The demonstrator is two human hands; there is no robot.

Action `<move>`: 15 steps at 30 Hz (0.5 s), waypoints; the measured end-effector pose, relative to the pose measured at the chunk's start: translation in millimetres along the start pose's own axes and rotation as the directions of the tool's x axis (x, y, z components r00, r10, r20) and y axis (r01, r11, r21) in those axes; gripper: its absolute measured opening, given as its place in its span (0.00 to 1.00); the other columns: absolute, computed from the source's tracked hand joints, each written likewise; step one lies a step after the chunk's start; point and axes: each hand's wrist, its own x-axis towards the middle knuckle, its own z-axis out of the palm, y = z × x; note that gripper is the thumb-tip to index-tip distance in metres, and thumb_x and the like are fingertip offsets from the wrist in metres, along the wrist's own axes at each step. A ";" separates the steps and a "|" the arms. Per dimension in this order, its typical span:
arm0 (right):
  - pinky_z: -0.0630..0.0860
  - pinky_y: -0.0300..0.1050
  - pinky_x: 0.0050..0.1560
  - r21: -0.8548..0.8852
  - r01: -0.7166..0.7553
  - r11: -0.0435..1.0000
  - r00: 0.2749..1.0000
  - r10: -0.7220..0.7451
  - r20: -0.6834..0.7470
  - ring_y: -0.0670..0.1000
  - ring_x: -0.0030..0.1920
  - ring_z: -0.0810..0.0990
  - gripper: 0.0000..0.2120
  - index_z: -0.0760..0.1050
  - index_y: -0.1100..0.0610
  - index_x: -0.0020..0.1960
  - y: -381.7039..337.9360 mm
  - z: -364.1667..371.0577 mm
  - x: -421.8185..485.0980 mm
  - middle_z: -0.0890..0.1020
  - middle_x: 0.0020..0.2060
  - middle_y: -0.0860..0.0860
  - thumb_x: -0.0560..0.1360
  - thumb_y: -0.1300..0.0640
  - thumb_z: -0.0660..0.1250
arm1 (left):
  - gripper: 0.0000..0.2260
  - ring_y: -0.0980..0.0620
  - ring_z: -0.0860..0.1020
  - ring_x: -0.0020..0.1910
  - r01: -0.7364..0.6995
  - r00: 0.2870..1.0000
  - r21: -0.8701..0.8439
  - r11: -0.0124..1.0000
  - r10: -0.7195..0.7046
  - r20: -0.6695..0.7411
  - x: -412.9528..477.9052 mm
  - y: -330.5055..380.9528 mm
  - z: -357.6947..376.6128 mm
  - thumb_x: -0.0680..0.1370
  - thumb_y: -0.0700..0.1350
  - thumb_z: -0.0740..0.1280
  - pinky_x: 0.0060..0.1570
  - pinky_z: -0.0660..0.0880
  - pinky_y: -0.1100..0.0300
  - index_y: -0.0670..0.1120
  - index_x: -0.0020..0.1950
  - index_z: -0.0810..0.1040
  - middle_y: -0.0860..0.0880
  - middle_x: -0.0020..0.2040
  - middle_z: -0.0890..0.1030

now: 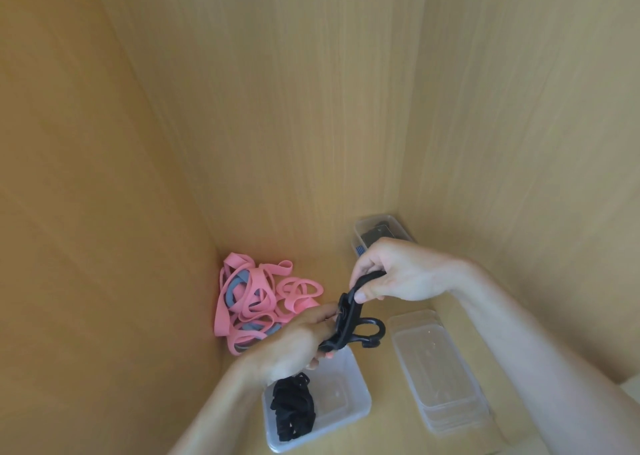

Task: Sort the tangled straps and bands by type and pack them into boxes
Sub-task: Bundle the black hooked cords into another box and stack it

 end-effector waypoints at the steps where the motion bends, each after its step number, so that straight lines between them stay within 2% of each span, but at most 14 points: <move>1: 0.75 0.41 0.41 0.032 0.011 0.999 1.000 -0.011 -0.008 0.43 0.35 0.78 0.04 0.85 0.46 0.49 2.6 -0.9 -0.8 0.82 0.34 0.47 0.75 0.51 0.72 | 0.12 0.57 0.62 0.26 -0.014 1.000 -0.028 1.000 0.013 -0.008 -0.3 1.6 -0.2 0.79 0.50 0.59 0.25 0.59 0.67 0.44 0.56 0.76 0.51 0.32 0.71; 3: 0.73 0.42 0.36 0.175 0.035 0.984 0.999 -0.034 -0.008 0.47 0.33 0.75 0.05 0.85 0.48 0.49 8.2 -2.5 -3.3 0.81 0.33 0.49 0.75 0.50 0.72 | 0.19 0.56 0.63 0.27 -0.061 0.998 -0.059 0.996 0.061 -0.001 -3.8 3.3 -3.4 0.79 0.51 0.60 0.26 0.59 0.67 0.36 0.60 0.69 0.50 0.32 0.71; 6: 0.71 0.39 0.34 0.381 0.040 0.924 0.999 -0.050 0.014 0.50 0.30 0.70 0.09 0.85 0.56 0.51 26.1 1.0 -5.4 0.77 0.31 0.50 0.76 0.52 0.72 | 0.22 0.56 0.64 0.26 -0.112 0.993 -0.164 0.980 0.114 0.004 -6.7 4.7 -2.7 0.79 0.53 0.62 0.26 0.60 0.67 0.33 0.59 0.68 0.48 0.32 0.73; 9: 0.68 0.40 0.32 0.587 0.070 0.806 0.996 -0.093 0.008 0.48 0.29 0.67 0.15 0.82 0.65 0.52 40.1 17.0 -2.3 0.72 0.30 0.50 0.76 0.51 0.73 | 0.17 0.54 0.62 0.27 -0.152 0.987 -0.306 0.940 0.160 0.000 -8.3 7.0 -0.8 0.79 0.50 0.63 0.26 0.61 0.65 0.38 0.58 0.72 0.44 0.32 0.74; 12: 0.68 0.39 0.32 0.744 0.117 0.658 0.993 -0.069 -0.096 0.46 0.28 0.66 0.28 0.75 0.73 0.57 52.3 48.8 1.4 0.70 0.29 0.47 0.75 0.47 0.74 | 0.11 0.52 0.60 0.28 -0.188 0.981 -0.460 0.868 0.186 -0.051 -8.4 4.5 3.2 0.77 0.45 0.65 0.26 0.62 0.63 0.39 0.55 0.72 0.42 0.33 0.74; 13: 0.69 0.39 0.32 0.785 0.139 0.603 0.989 -0.044 -0.141 0.46 0.28 0.67 0.28 0.76 0.72 0.58 54.4 61.2 2.0 0.70 0.29 0.47 0.75 0.47 0.74 | 0.11 0.52 0.61 0.29 -0.197 0.980 -0.498 0.845 0.186 -0.073 -8.1 2.5 4.8 0.77 0.44 0.66 0.26 0.63 0.63 0.39 0.54 0.73 0.41 0.34 0.73; 15: 0.69 0.39 0.32 0.829 0.189 0.527 0.973 0.013 -0.230 0.47 0.29 0.67 0.18 0.82 0.62 0.54 54.2 84.8 2.1 0.69 0.29 0.48 0.75 0.48 0.72 | 0.10 0.52 0.61 0.29 -0.216 0.976 -0.561 0.799 0.180 -0.119 -6.7 -2.8 8.9 0.78 0.43 0.64 0.27 0.64 0.63 0.37 0.55 0.75 0.40 0.36 0.73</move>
